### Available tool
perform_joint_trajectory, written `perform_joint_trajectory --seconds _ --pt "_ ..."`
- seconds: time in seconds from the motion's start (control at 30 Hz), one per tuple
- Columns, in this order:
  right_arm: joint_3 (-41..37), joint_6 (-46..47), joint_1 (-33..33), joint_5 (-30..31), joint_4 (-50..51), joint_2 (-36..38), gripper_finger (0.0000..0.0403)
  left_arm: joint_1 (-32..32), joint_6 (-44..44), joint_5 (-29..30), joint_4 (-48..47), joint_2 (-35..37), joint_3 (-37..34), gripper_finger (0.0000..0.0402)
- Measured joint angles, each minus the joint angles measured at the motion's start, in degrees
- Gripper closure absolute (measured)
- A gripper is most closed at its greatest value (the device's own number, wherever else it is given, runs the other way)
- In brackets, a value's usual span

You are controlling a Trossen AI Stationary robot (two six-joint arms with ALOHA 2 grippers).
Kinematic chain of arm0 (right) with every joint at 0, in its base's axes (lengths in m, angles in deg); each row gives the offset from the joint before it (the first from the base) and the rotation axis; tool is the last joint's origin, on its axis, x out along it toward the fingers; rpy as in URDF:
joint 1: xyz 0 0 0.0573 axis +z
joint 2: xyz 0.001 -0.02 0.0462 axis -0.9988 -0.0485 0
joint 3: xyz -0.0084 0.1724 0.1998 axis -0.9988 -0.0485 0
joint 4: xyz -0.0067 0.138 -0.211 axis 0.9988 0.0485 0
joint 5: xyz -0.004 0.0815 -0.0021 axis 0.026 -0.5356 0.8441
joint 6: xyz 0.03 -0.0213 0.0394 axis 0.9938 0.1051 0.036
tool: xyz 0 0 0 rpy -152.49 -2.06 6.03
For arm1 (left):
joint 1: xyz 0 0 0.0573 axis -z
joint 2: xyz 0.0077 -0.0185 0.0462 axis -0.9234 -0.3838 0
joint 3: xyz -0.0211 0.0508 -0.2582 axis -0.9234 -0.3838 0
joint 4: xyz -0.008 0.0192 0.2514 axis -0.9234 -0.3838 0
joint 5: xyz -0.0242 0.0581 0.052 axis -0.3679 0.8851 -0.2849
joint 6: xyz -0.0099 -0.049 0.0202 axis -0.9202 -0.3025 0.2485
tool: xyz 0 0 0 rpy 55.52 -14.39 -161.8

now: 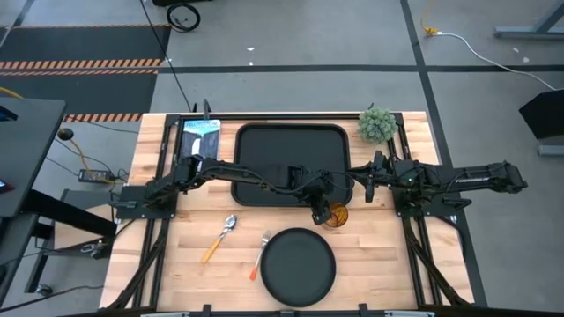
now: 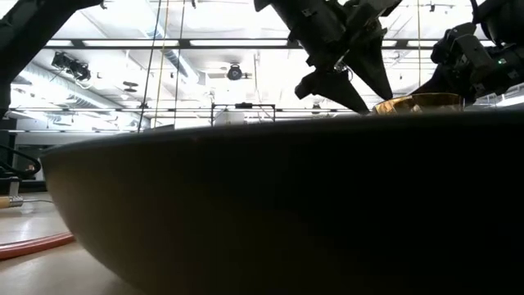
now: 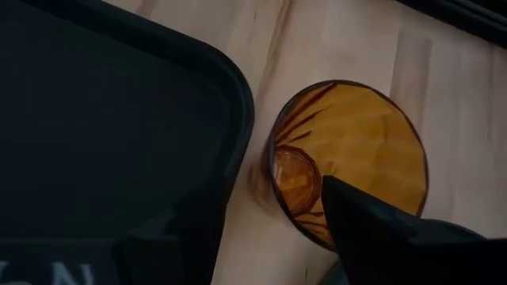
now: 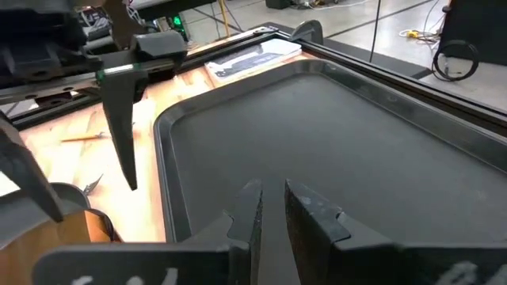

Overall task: Pick and place plate/cup/fork/spoon on tray
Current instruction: Put the orange cup on the black tray

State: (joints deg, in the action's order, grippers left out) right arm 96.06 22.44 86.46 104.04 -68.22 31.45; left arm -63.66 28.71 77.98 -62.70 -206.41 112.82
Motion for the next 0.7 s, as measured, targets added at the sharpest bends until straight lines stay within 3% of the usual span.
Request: perform_joint_trajectory --seconds 0.4,0.7 --pt "0.0 0.4 0.0 0.0 -0.5 -0.1 0.0339 0.0 -0.3 -2.4 0.0 -2.7 0.0 0.0191" --pt "0.0 0.3 0.0 0.0 -1.2 -0.3 0.0339 0.0 1.2 -2.2 0.3 -2.8 -0.1 0.0256"
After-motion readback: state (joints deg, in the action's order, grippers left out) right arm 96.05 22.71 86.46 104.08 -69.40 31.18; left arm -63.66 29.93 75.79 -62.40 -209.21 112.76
